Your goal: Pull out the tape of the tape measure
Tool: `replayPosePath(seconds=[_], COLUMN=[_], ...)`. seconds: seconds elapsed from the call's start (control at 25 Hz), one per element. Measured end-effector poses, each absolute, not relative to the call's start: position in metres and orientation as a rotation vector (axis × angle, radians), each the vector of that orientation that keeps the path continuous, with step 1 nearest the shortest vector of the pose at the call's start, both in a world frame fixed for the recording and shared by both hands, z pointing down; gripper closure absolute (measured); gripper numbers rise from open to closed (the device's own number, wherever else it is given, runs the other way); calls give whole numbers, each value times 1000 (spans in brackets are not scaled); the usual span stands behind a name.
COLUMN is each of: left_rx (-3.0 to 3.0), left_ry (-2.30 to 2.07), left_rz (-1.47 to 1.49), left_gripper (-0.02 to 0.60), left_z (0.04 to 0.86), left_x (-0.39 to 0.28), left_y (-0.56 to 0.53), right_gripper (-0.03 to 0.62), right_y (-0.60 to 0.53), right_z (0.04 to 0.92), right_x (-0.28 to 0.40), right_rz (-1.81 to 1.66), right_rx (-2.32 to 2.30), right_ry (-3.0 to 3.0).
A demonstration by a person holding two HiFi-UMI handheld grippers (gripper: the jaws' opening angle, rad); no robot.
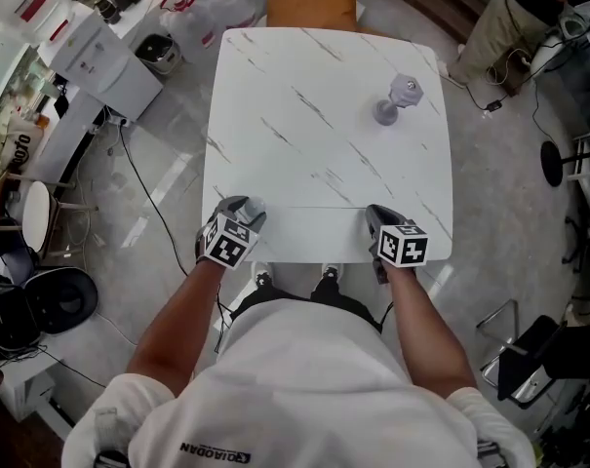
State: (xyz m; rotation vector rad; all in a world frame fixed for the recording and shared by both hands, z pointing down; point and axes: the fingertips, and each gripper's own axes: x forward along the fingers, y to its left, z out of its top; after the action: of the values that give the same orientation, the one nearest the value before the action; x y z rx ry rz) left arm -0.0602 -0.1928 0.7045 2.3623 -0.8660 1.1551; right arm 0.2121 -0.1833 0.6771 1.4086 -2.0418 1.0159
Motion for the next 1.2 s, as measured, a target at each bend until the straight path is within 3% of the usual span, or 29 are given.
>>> replayPosePath(seconds=[1.0,1.2], left_rx=[2322,2324], left_ry=[-802,-796], left_rz=[1155,1151], left_gripper=[356,354], left_z=[722,723], left_x=[-59,-58], left_y=[-193,-192], right_gripper=[568,532], right_y=[-187,-187], right_z=[709,709], right_x=[210,213], right_rz=[1036,1045], right_rx=[1312,1323], right_ry=[-1965,-1980])
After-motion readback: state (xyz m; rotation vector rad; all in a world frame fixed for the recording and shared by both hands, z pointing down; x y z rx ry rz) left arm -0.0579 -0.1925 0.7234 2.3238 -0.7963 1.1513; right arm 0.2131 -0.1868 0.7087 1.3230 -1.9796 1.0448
